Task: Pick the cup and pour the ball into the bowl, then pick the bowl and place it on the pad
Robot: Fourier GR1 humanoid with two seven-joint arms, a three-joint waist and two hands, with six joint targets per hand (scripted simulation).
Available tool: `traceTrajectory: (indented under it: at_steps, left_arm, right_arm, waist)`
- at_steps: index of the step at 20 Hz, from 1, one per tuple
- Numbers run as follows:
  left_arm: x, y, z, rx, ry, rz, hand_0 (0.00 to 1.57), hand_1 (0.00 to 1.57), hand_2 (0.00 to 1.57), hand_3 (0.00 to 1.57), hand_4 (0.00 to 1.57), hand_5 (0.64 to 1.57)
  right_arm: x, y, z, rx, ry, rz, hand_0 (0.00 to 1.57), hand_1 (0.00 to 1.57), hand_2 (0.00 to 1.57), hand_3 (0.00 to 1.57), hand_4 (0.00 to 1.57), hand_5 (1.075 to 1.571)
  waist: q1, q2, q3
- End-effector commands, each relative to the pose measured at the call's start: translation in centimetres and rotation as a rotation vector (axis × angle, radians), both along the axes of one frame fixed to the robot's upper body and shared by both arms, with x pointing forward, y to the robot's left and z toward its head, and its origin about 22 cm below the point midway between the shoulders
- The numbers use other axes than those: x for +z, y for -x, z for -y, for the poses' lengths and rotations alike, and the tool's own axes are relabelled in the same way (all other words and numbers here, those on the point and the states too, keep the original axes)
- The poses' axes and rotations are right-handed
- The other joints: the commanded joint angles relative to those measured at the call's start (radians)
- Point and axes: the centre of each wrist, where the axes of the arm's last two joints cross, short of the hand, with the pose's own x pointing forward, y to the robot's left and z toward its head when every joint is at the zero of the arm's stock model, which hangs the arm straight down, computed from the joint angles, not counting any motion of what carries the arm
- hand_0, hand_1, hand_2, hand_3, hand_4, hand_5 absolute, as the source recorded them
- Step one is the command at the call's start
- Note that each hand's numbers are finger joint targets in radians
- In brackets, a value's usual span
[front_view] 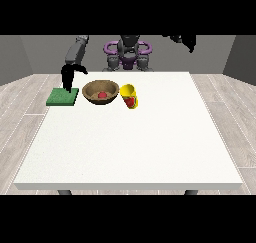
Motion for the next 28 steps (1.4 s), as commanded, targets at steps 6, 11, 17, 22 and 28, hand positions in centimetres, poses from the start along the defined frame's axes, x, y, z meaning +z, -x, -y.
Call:
traceTrajectory:
  at_steps: [6,11,17,22,28]
  left_arm:
    - [5.6,-0.3,-14.2,-0.08,0.097,0.083,0.0,0.0,0.0,0.0,0.31,1.508]
    - [5.8,1.0,-18.6,-0.059,0.108,0.051,0.0,0.0,0.0,0.0,0.28,1.51]
    - [8.0,2.1,-21.0,0.007,0.111,0.09,0.0,0.0,0.0,0.0,0.25,1.503]
    - [8.4,3.1,-22.2,-0.004,0.09,0.107,0.0,0.0,0.0,0.0,0.22,1.494]
    - [9.7,3.2,-21.7,-0.053,0.111,0.125,0.0,0.0,0.0,0.0,0.25,1.515]
  right_arm:
    - [-0.5,-2.8,-4.5,-0.014,-0.06,0.075,0.0,0.0,0.0,0.0,0.0,1.568]
    - [-1.9,-3.3,-3.5,0.012,-0.05,0.034,0.0,0.0,0.0,0.0,0.0,1.568]
    - [-3.2,-5.0,-5.5,0.055,-0.031,0.027,0.0,0.0,0.0,0.0,0.0,1.57]
    - [-3.1,-6.3,-6.5,0.045,-0.068,0.055,0.0,0.0,0.0,0.0,0.0,1.569]
    - [-7.2,-3.1,-7.0,-0.074,-0.05,-0.162,1.57,1.57,1.57,1.51,0.79,1.427]
  waist:
    - [0.008,0.089,0.0062]
    - [-0.019,0.089,0.0069]
    - [-0.057,0.116,0.0073]
    - [-0.037,0.135,0.0074]
    - [0.002,0.148,0.0077]
